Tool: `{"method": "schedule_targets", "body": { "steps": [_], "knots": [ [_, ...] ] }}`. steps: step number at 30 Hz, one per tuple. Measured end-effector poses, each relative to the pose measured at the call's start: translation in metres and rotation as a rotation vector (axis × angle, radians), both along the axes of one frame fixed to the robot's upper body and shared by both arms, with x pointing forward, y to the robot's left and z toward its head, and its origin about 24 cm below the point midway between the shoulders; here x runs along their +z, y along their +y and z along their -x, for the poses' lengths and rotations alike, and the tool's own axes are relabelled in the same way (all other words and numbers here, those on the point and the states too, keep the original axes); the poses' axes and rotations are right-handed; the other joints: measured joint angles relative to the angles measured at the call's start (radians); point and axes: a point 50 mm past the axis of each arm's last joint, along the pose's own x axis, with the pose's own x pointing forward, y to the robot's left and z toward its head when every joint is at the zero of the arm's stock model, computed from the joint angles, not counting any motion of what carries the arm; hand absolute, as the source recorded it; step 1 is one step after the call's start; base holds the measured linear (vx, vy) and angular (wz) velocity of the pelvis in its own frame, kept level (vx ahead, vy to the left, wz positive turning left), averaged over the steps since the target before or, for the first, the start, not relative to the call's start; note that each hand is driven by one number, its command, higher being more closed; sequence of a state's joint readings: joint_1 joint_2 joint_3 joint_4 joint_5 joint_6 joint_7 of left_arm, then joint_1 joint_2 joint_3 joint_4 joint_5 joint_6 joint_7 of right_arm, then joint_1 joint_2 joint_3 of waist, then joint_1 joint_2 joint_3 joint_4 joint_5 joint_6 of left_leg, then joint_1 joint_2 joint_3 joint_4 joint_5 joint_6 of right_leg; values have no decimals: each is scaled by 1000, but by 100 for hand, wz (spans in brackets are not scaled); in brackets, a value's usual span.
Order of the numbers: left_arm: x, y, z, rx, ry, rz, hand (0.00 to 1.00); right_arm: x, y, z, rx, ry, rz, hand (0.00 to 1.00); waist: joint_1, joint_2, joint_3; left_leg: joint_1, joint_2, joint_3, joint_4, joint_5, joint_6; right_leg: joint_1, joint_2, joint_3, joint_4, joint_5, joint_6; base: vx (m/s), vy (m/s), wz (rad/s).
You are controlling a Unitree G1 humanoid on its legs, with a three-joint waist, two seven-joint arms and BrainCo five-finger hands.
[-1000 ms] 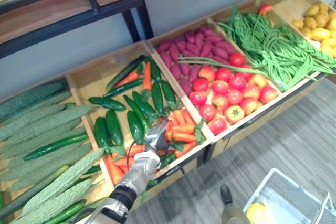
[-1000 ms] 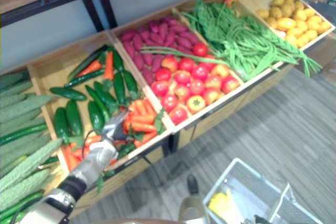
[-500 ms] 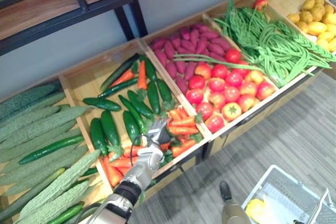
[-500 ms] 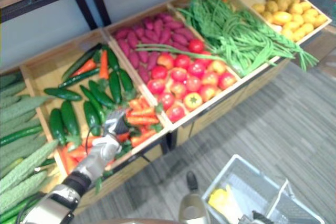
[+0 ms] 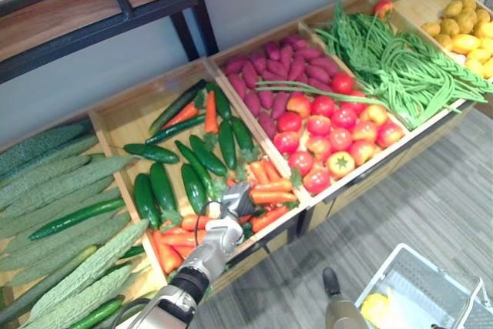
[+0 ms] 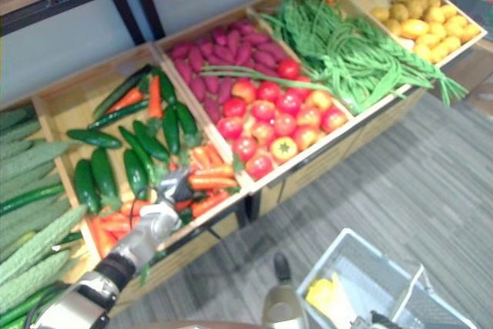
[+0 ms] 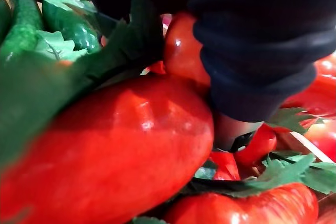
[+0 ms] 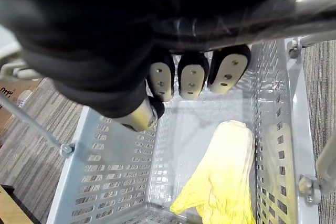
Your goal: Pick vegetable in the basket
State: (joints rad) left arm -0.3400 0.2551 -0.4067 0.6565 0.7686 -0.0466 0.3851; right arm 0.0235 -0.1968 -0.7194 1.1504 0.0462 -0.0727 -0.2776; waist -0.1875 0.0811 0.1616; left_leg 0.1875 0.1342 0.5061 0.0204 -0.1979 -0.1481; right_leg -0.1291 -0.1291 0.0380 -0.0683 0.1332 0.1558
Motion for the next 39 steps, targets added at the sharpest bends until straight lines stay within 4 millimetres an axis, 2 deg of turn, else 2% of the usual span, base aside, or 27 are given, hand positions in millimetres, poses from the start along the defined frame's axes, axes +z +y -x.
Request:
{"method": "schedule_targets", "body": {
  "steps": [2, 7, 13, 19, 22, 29, 32, 35, 36, 39],
  "knots": [
    [-1, 2, 0, 11, 5, -2, 100, 0, 0, 1, -4, 3, -2, 100, 0, 0, 0, 10, 1, -2, 0, 0, 0, 13, 0, -5, -2, 0, 0, -44, -58, 5],
    [11, 15, -8, 96, -38, 49, 100, -1, 1, 7, -22, 10, -5, 100, 0, 0, -1, 11, 4, -32, 0, 0, 0, 31, -6, -32, -3, 0, 0, -54, -50, 16],
    [45, 31, -18, 222, -205, 192, 100, -1, 1, 7, -20, 9, -4, 100, 10, -4, -2, 11, 9, -53, 0, 0, 0, 43, -8, -51, -2, 0, 0, -58, -58, 9],
    [69, 40, -20, 271, -317, 269, 100, -2, 2, 8, -18, 16, -4, 100, 26, -14, -8, 13, 14, -54, 0, 0, 0, 47, -4, -55, -3, 0, 0, -33, -53, 1],
    [75, 46, -18, 295, -354, 293, 100, -2, 2, 8, -13, 20, -6, 100, 29, -24, -14, 17, 14, -54, 0, 0, 0, 50, -4, -56, -4, 0, 0, -28, -51, -1],
    [80, 45, -12, 276, -381, 301, 100, -2, 1, 9, 18, 46, 3, 100, 36, -41, -39, 30, 13, -51, -1, 0, 0, 64, -4, -53, -10, 0, 0, -31, -43, -1],
    [84, 45, -8, 246, -404, 301, 100, 3, -8, 7, 51, 59, 34, 100, 38, -41, -40, 43, 12, -31, -1, -2, -2, 64, 1, -31, -10, 3, -4, -46, -44, -18],
    [89, 45, -7, 231, -419, 298, 100, 14, -26, 2, 96, 63, 102, 100, 35, -41, -41, 51, 11, -7, 1, -10, -4, 56, 10, -2, -9, 7, -4, -75, -49, -30],
    [93, 45, -7, 220, -439, 299, 100, 20, -35, -4, 131, 61, 139, 100, 43, -43, -42, 53, 10, 17, 2, -15, -5, 42, 17, 26, -9, 15, -4, -77, -43, -53],
    [102, 42, -6, 167, -475, 291, 100, 42, -56, -24, 239, 26, 253, 100, 36, -47, -43, 62, 2, 63, 2, -17, -6, 20, 27, 78, -8, 27, -2, -64, -47, -52]
  ]
}}
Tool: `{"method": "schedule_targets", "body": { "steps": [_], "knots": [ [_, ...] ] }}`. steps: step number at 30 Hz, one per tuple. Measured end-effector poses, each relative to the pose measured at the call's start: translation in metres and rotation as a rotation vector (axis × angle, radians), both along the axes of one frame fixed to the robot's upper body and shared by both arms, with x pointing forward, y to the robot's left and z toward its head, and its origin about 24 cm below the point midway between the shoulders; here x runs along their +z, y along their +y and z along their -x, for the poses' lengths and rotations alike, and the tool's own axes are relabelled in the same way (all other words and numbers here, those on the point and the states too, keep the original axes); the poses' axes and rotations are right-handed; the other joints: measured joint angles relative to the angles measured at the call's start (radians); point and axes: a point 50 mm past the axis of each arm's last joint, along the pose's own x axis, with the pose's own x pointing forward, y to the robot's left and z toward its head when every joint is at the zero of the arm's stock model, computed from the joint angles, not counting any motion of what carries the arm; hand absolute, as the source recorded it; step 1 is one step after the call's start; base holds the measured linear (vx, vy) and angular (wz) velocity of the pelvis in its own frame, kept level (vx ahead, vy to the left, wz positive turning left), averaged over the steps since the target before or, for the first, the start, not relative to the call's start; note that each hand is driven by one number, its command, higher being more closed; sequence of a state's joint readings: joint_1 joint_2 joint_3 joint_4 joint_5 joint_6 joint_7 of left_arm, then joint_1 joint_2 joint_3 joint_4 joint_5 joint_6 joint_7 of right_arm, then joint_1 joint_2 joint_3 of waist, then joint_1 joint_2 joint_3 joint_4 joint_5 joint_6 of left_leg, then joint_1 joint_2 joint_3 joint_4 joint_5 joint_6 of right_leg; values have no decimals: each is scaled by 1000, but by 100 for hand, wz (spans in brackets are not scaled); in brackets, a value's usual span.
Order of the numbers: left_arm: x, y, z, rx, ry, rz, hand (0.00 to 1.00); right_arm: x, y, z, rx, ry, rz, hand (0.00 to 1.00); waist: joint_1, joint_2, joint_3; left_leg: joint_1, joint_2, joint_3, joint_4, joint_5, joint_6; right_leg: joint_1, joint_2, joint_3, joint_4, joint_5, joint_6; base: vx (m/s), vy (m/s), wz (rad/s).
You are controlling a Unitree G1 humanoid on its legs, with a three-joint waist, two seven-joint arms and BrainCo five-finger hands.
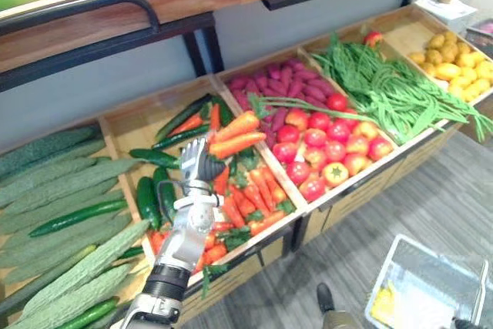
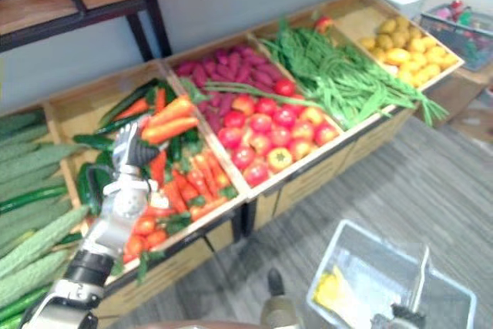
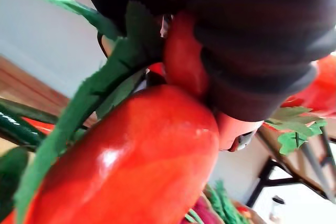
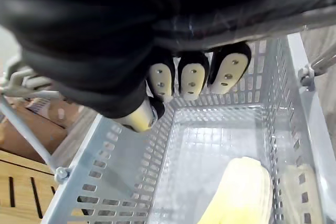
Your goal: Pick vegetable in the basket
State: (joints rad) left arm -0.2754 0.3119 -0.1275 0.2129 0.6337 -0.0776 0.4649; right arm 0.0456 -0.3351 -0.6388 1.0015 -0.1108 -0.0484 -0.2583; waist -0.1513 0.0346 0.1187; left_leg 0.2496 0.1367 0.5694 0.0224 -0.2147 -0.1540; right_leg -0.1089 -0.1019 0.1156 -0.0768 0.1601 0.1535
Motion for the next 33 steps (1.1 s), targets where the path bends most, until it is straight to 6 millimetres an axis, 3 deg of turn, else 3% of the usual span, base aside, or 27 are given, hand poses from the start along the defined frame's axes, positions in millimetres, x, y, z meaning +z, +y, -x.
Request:
{"method": "schedule_targets", "body": {
  "steps": [4, 9, 16, 20, 25, 33],
  "knots": [
    [14, -9, -2, -71, -61, -31, 100, 29, -21, -23, 138, -45, 119, 100, -11, -9, -1, 17, -2, 44, 0, -5, -5, -15, 19, 51, 3, 12, -2, -53, -69, -38],
    [27, -19, 2, -183, -109, -107, 100, 59, -34, -52, 328, -58, 237, 100, -10, -19, -4, 32, -5, 119, 2, -19, -15, -45, 45, 128, 2, 31, -1, -53, -76, -47],
    [32, -38, 11, -370, -124, -206, 100, 88, -31, -84, 628, -39, 354, 100, -8, -27, -3, 69, -4, 229, 17, -40, -32, -58, 83, 226, 1, 54, -1, -25, -61, -45],
    [32, -52, 18, -490, -119, -262, 100, 97, -17, -105, 818, -15, 384, 100, 1, -27, -3, 91, -1, 302, 26, -49, -47, -66, 113, 279, 1, 66, -3, -6, -69, -45],
    [36, -70, 29, -647, -116, -256, 100, 120, 20, -138, 1152, -51, 465, 100, 15, -27, -3, 110, 20, 408, 80, -82, -69, -78, 157, 352, 0, 77, -4, -8, -53, -55],
    [22, -99, 47, -879, -9, -244, 100, 146, 69, -164, 1510, -126, 542, 100, 20, -22, -13, 145, 65, 547, 149, -97, -93, -81, 232, 429, 4, 99, -17, 53, -16, -38]
  ]
}}
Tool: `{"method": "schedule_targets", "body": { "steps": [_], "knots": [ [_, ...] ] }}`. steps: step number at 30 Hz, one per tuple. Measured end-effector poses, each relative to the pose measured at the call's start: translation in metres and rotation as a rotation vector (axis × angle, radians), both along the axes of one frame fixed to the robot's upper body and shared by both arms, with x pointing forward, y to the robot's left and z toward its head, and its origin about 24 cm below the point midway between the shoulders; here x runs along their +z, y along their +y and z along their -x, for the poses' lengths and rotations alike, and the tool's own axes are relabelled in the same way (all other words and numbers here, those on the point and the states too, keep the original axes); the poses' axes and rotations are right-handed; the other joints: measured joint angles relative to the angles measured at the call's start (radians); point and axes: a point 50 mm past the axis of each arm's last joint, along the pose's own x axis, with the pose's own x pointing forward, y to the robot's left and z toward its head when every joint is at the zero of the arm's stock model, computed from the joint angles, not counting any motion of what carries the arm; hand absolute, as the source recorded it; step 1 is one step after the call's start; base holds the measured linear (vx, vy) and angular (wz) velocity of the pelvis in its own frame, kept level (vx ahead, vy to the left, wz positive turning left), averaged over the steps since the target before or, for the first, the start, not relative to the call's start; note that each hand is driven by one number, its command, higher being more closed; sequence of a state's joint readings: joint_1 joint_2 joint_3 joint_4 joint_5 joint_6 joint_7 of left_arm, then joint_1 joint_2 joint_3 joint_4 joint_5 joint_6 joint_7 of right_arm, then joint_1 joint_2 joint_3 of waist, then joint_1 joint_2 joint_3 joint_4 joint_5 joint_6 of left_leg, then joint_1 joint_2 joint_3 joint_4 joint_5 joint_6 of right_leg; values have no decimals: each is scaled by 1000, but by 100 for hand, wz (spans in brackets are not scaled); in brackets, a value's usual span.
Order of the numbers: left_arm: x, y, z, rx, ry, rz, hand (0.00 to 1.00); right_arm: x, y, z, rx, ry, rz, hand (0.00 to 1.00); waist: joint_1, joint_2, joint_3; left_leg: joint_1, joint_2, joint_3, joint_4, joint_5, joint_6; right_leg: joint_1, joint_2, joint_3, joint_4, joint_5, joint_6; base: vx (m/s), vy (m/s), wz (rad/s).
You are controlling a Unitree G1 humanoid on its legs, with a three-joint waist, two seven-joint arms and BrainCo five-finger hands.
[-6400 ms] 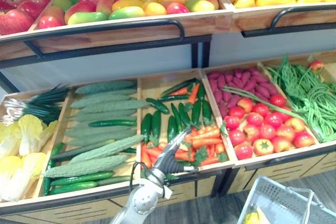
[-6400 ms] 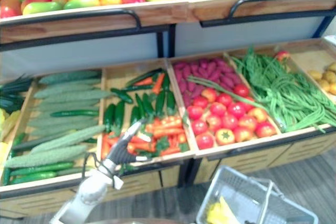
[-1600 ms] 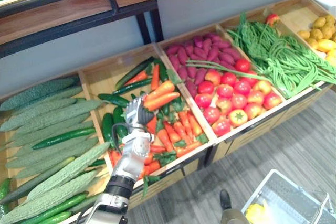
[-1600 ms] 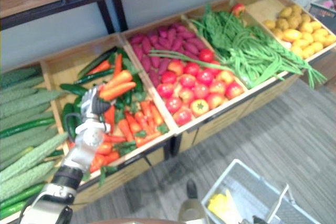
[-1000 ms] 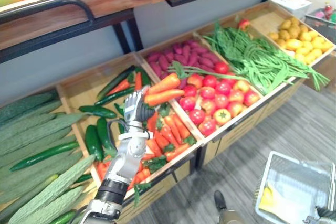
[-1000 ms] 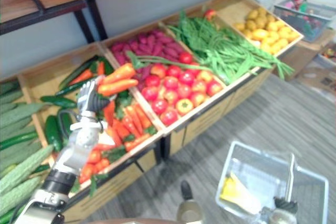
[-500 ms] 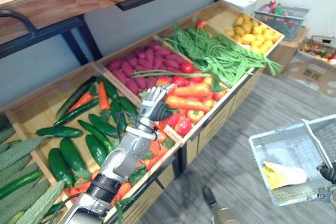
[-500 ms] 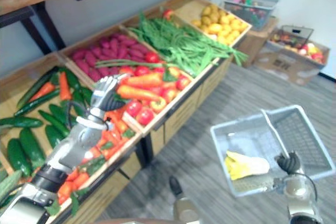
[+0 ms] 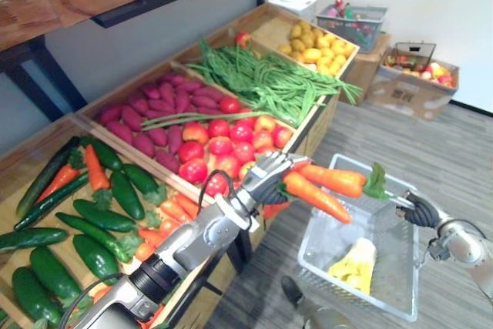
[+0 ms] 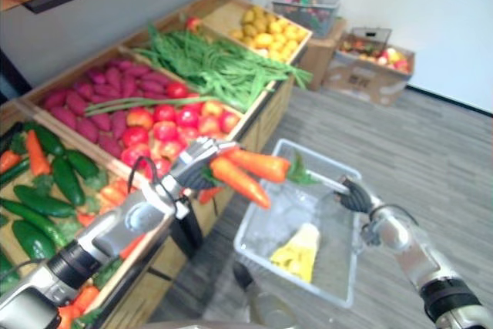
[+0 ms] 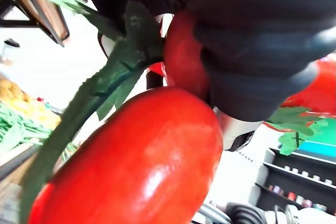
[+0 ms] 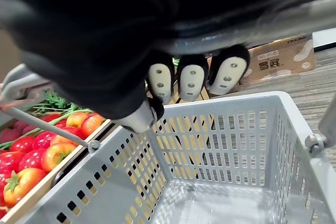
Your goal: Pick vegetable in the basket
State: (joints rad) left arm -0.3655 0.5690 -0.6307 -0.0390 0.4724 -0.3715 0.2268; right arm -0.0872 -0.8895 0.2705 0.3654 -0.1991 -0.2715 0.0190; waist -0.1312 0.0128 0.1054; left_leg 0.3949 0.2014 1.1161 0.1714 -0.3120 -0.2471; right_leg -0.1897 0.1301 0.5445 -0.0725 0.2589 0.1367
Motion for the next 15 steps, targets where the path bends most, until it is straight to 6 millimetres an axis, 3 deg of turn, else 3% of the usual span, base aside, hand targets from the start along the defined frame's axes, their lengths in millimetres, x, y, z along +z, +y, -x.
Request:
{"method": "schedule_targets", "body": {
  "steps": [5, 15],
  "knots": [
    [0, -20, 14, -114, 34, 34, 100, 5, 1, -2, 52, 23, 58, 100, -3, 4, -24, 11, 1, 32, 13, 0, 0, -2, 14, 26, 8, 1, 2, 51, -1, -19],
    [-11, -59, 32, -267, 96, 45, 100, 19, 32, -12, 205, -13, 65, 100, -7, 0, -75, 25, 5, 82, 39, -15, -20, -19, 46, 66, 36, -1, 11, 29, -33, -16]
  ]
}}
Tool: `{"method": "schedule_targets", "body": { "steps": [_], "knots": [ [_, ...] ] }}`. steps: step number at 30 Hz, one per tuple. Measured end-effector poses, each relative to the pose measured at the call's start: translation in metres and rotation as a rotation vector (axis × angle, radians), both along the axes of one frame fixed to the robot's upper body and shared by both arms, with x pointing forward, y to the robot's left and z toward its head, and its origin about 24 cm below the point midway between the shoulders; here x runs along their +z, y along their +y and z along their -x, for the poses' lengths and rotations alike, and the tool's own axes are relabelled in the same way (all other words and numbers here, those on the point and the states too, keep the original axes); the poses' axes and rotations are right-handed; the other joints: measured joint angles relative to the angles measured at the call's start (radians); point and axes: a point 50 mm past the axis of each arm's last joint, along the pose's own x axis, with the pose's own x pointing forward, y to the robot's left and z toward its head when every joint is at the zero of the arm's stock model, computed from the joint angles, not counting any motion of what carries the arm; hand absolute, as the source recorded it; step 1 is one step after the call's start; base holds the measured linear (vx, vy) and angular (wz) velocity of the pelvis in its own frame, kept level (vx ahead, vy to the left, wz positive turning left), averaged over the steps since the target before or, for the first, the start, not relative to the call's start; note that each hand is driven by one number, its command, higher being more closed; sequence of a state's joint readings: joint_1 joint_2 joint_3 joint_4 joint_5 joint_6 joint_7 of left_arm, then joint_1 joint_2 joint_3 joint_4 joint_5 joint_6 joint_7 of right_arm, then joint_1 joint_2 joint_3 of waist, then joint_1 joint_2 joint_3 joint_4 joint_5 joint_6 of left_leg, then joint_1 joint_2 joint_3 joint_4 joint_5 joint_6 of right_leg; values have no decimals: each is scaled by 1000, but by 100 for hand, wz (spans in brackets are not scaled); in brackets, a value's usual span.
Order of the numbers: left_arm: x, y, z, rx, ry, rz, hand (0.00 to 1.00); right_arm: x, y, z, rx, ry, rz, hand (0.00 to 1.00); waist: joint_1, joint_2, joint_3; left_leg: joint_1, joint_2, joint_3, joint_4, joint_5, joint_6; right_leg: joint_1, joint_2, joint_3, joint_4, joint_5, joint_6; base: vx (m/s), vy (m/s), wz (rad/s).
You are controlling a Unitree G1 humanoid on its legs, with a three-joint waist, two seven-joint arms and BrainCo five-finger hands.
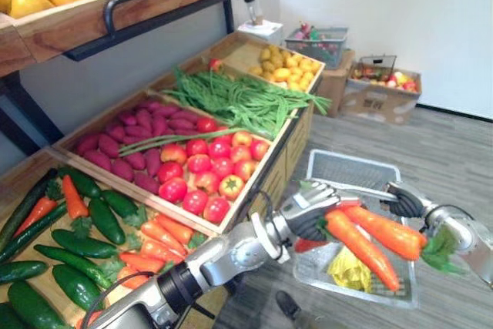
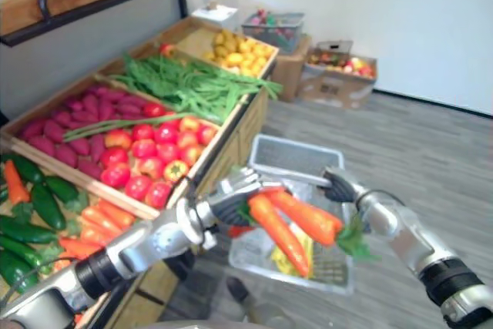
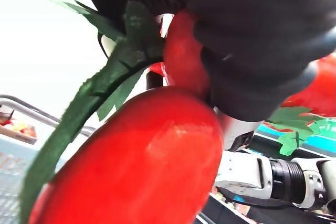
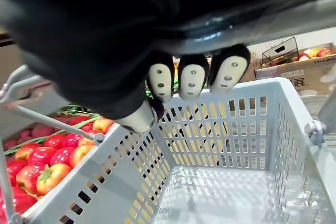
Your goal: Pick vegetable in the basket
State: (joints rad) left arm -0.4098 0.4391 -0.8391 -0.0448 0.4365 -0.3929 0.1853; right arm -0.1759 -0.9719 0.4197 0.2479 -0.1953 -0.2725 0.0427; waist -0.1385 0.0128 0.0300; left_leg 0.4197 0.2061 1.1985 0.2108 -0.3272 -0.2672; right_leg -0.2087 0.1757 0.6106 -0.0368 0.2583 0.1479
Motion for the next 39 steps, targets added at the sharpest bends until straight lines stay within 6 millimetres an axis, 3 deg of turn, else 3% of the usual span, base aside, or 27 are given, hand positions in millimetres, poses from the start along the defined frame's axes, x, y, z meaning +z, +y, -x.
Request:
{"method": "schedule_targets", "body": {
  "steps": [5, 14, 19, 20, 24, 27, 30, 31, 39],
  "knots": [
    [-12, -18, 4, -53, 46, -37, 100, 4, 15, -2, 74, 7, -6, 100, -17, 0, -10, 0, 1, 15, 5, 0, 0, -11, 8, 3, 8, 3, 0, 67, -11, -8],
    [-31, -37, 13, -114, 96, -101, 100, 1, 22, -3, 102, 23, -4, 100, -29, -10, -27, 9, 5, 31, 8, -1, -1, -11, 17, 7, 8, 9, -5, 83, 1, -4],
    [-46, -35, -1, -66, 96, -199, 100, 7, 37, -13, 154, -1, -14, 100, -51, -9, -27, 27, 21, 54, 29, -7, 0, 0, 28, 4, 13, -5, -14, 60, -25, -7],
    [-49, -35, -5, -50, 97, -218, 100, 7, 39, -13, 154, -1, -28, 100, -50, -20, -20, 28, 20, 64, 28, -12, 0, -4, 30, 0, 12, -5, -14, 49, -22, -23],
    [-65, -32, -22, 40, 98, -318, 100, 5, 45, -14, 159, 3, -55, 100, -58, 0, -29, 25, 9, 82, 3, -4, 1, -18, 32, -5, 1, 7, -19, 71, -10, -12],
    [-77, -22, -48, 175, 85, -432, 100, 13, 57, -23, 186, -14, -83, 100, -65, -1, -14, 24, 10, 84, 1, 3, 0, -19, 38, -3, -3, 15, -19, 141, -20, -4],
    [-82, -15, -56, 220, 70, -492, 100, 17, 67, -29, 196, -33, -123, 100, -64, -1, -12, 25, 6, 88, 0, 3, 0, -18, 38, 1, -7, 15, -19, 79, -14, -6],
    [-83, -14, -58, 231, 73, -499, 0, 18, 70, -30, 201, -38, -137, 100, -64, -1, -7, 27, 3, 89, 0, 3, 0, -17, 37, 3, -8, 15, -19, 52, -14, -5],
    [-95, -1, -76, 370, 67, -606, 0, 18, 78, -32, 219, -35, -160, 100, -64, -10, 49, 34, -17, 103, -18, 3, 1, -14, 33, 22, -15, 15, -17, 37, -26, -6]
  ]
}}
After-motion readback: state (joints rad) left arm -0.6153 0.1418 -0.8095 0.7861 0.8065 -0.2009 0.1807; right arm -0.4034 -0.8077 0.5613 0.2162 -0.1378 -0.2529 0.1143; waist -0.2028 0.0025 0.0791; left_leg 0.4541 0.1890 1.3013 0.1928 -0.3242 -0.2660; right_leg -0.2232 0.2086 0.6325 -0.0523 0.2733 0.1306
